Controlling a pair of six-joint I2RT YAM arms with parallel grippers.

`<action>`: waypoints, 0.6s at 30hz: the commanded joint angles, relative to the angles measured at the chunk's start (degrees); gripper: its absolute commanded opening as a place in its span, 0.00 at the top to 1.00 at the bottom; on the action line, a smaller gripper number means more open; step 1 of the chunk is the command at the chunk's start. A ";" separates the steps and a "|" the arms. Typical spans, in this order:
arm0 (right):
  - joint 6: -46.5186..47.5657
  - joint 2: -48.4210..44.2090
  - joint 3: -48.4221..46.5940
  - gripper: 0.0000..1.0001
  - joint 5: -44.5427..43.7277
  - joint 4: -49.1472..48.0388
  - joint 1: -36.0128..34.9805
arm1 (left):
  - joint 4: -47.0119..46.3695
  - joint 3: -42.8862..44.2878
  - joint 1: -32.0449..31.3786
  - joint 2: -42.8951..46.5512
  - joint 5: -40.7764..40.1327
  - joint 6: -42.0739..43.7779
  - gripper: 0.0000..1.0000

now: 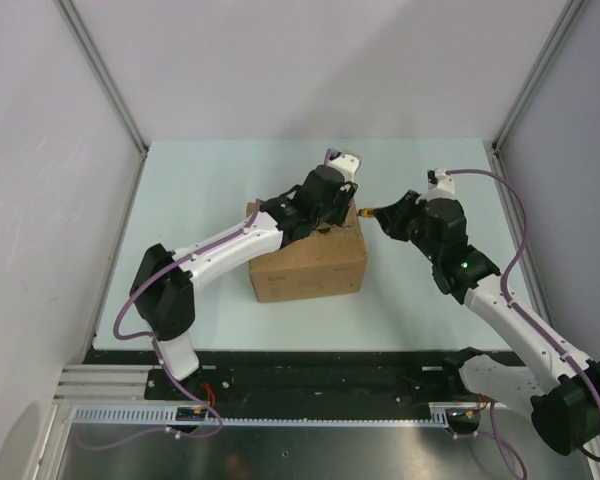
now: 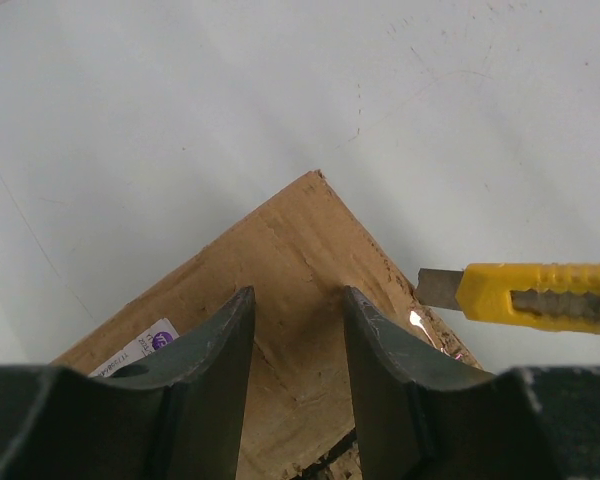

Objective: Unpack the express box

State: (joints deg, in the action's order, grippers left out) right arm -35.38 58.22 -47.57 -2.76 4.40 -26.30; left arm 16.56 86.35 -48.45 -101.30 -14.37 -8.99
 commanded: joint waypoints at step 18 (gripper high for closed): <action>9.97 -4.60 0.29 1.00 -19.11 9.31 -13.51 | 17.37 6.99 0.02 -7.95 3.03 -10.60 0.64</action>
State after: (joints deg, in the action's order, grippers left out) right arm -28.34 55.42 -47.57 -18.13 7.90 -36.93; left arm 24.82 93.69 -48.27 -104.92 -14.17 -15.62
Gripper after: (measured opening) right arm 0.148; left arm 0.366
